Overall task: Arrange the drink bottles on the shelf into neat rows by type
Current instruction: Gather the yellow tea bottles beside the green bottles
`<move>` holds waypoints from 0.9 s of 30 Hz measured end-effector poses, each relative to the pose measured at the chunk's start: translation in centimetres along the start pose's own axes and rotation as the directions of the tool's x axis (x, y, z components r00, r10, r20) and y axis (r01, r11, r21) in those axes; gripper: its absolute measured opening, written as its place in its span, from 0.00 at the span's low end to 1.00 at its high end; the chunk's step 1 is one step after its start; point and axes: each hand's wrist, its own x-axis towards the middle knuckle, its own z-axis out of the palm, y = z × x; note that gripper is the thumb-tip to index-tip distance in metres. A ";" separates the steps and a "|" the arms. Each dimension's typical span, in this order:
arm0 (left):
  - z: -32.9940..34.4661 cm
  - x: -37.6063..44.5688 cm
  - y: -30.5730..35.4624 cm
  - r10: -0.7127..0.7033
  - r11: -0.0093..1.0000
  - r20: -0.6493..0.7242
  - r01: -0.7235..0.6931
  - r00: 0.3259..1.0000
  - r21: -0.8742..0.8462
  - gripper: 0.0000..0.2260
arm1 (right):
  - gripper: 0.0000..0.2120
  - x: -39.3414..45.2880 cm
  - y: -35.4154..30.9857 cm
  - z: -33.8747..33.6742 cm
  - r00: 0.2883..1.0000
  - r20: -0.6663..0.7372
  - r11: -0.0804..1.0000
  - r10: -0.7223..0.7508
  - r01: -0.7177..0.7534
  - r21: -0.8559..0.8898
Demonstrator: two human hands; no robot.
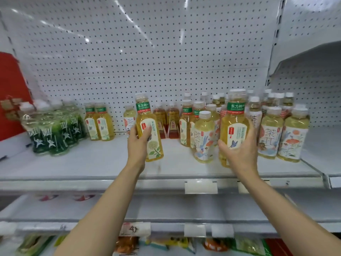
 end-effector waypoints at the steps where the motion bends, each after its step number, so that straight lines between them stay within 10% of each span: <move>1: -0.9 0.1 0.3 0.005 1.000 0.001 -0.005 1.000 0.001 0.18 | 0.46 -0.7 -0.7 1.0 1.000 0.022 1.000 -0.002 0.001 0.015; 27: -27.1 9.7 -1.2 -0.086 0.987 0.088 0.072 0.992 0.146 0.17 | 0.46 -14.2 -14.8 30.8 0.927 0.360 0.983 0.101 -0.148 0.105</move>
